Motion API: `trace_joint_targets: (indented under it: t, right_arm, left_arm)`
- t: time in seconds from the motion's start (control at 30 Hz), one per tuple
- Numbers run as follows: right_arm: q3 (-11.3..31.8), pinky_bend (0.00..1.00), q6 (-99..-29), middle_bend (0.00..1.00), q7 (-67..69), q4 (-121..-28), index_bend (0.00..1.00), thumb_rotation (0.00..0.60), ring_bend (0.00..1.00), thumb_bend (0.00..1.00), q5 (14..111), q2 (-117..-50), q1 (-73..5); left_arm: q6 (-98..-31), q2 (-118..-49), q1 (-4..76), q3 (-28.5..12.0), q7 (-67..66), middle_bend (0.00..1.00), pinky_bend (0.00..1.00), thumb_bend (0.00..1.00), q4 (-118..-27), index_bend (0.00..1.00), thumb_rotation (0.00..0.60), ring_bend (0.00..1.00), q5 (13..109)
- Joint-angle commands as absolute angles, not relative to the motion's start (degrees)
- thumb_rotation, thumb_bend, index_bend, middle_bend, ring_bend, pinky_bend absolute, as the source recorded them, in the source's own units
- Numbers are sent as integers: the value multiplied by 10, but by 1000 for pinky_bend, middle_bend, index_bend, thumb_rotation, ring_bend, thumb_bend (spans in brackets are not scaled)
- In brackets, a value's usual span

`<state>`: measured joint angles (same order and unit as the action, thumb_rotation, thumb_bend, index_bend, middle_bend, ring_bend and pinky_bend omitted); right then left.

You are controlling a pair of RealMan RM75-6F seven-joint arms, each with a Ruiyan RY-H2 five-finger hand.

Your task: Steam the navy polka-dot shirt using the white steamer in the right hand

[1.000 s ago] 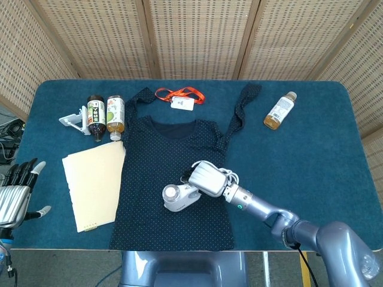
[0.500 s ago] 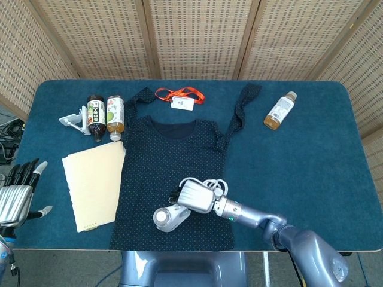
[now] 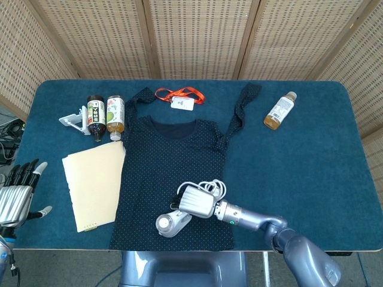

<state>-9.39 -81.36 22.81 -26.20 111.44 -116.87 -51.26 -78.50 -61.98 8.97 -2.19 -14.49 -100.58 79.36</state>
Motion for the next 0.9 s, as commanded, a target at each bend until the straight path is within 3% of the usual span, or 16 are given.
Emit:
trace_joint_targets:
  t: [0.03,0.53,0.9]
  right_arm:
    - [-101,1000,-817,637,233,-238,770,600,710,1000,1112,-1170,-503]
    - [-101,1000,-804,638,275,-137,770,600,710,1000,1076,-1140,-463]
    - [-114,1000,-828,638,288,-144,771,600,709,1000,1080,-1142,-457]
  left_arm:
    - [-784,-620,91,-21,-147,0,0,0,-1007,0,600,0,794]
    - [-787,-622,90,-20,-153,0,0,0,-1010,0,600,0,796]
    - [-784,-627,92,-18,-164,0,0,0,-1012,0,600,0,797]
